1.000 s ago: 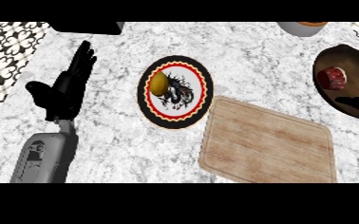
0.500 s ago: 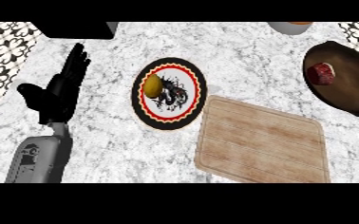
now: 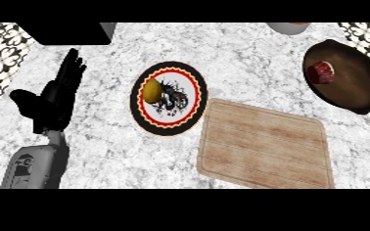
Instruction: Pick the cupcake from the cutting board and place it in the pan
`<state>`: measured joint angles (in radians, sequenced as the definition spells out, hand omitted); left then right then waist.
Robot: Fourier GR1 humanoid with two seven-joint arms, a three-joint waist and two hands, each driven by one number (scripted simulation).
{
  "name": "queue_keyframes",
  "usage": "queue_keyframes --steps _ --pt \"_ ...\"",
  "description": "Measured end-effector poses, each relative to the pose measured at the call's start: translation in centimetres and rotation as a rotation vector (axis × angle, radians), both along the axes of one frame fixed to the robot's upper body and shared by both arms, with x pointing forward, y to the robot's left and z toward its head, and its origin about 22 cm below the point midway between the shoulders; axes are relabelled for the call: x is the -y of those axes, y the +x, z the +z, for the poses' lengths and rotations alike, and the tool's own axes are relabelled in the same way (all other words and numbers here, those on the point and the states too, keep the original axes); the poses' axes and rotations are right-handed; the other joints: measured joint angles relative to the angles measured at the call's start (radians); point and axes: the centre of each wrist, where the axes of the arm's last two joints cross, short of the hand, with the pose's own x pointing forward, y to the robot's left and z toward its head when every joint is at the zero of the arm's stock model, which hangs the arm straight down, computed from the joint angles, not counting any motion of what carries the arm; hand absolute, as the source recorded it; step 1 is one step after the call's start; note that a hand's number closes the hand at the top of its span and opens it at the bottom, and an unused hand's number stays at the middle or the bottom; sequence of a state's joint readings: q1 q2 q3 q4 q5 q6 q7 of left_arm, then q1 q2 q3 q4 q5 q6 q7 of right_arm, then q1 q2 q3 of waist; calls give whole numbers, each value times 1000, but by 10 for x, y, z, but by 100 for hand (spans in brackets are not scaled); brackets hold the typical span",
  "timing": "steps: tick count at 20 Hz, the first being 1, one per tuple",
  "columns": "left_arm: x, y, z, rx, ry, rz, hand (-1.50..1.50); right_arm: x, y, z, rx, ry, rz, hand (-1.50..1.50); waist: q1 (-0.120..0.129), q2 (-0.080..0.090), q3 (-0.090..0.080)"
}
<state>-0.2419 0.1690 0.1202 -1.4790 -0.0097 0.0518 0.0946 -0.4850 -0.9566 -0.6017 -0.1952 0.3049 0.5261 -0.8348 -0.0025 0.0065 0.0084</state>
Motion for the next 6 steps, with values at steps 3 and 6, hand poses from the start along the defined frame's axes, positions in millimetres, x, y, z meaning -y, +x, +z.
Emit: queue_keyframes --steps 3,6 --pt "1 -2 0 -2 -3 -1 0 8 -11 7 -22 -12 -3 -150 -2 -3 0" --pt "3 -4 -2 -6 -4 -1 0 11 -19 7 -35 -38 -1 -150 -3 -3 0"
